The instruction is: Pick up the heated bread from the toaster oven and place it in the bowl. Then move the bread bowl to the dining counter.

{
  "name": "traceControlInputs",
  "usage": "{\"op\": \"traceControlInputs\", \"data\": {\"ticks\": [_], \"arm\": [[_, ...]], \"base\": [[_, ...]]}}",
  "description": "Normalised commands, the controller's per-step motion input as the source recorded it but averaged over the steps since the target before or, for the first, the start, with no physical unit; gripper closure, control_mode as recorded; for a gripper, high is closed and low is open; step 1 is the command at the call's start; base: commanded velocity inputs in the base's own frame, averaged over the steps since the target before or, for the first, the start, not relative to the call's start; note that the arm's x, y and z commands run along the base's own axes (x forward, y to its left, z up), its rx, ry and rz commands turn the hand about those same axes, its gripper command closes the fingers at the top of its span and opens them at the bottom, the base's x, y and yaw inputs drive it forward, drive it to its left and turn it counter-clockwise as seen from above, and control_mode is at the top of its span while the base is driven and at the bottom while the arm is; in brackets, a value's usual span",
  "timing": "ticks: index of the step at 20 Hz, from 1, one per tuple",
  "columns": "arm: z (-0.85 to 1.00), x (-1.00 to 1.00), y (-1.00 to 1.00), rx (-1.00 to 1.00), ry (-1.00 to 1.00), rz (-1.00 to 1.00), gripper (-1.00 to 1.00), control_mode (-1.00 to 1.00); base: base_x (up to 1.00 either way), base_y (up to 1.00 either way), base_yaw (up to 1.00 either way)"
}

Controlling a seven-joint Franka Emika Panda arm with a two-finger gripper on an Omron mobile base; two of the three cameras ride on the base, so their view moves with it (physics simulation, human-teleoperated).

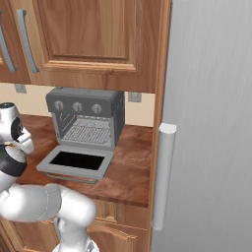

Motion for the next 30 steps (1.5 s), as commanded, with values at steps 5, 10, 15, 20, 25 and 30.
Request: {"op": "traceControlInputs", "data": {"ticks": [5, 10, 15, 20, 25, 30], "arm": [[0.86, -0.56, -0.22, 0.0, -0.25, -0.2, 1.0, -1.0], [0.84, -0.59, -0.62, 0.03, -0.12, -0.23, 1.0, -1.0], [0.62, -0.57, -1.0, 0.09, -0.09, -0.08, 1.0, -1.0], [0.5, -0.25, -0.97, 0.05, -0.07, -0.13, 1.0, -1.0], [0.11, -0.06, -0.4, 0.03, -0.01, -0.06, 1.0, 1.0], [0.0, 0.0, 0.0, 0.0, 0.0, 0.0, 1.0, 1.0]], "base": [[0.0, 0.0, 0.0], [0.0, 0.0, 0.0], [0.0, 0.0, 0.0], [0.0, 0.0, 0.0], [-0.52, -0.6, 0.09], [-0.94, -0.65, 0.73]]}}
